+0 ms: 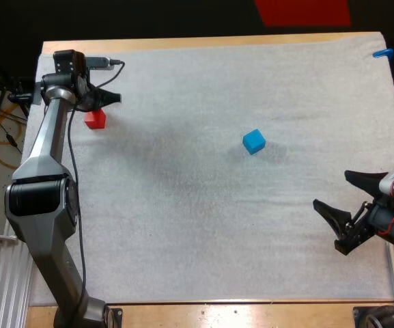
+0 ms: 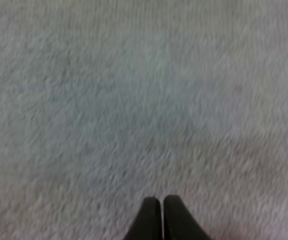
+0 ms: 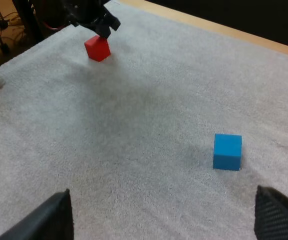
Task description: Stack red cube on blue cube
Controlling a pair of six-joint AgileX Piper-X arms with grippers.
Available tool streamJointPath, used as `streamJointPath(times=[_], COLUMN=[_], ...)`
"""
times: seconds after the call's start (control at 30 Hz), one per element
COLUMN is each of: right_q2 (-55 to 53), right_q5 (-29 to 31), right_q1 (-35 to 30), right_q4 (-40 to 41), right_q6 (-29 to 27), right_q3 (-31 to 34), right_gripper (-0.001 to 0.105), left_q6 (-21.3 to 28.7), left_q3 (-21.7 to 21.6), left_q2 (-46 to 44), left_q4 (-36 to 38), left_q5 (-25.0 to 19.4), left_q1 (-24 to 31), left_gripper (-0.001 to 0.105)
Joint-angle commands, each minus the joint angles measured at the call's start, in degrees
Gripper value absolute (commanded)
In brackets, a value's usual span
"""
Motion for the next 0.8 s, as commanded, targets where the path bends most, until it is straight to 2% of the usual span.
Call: streamJointPath(times=[0.0, 0.3, 0.5, 0.63, 0.77], right_q2=[0.0, 0.0, 0.0, 0.0, 0.0], right_q5=[0.0, 0.0, 0.0, 0.0, 0.0], right_q1=[0.1, 0.1, 0.1, 0.1, 0.1], right_q4=[-1.0, -2.6, -3.9, -4.8, -4.7], right_q6=[-0.4, -0.4, -0.4, -0.4, -0.4], right_q3=[-0.5, -0.5, -0.5, -0.5, -0.5], right_gripper=[0.071, 0.071, 0.071, 0.071, 0.071], left_q6=[1.4, 5.1, 5.1, 5.3, 6.7], left_q3=[0.0, 0.2, 1.4, 5.1, 6.1], left_q2=[-0.9, -3.4, -6.2, -10.3, -13.7], left_q4=[2.7, 11.0, 14.5, 11.8, 7.4], left_q5=[-2.7, -3.6, -3.5, -4.3, -5.5], left_q1=[-0.2, -0.2, -0.2, 0.1, 1.5], left_gripper=[0.0, 0.0, 0.0, 0.0, 0.0])
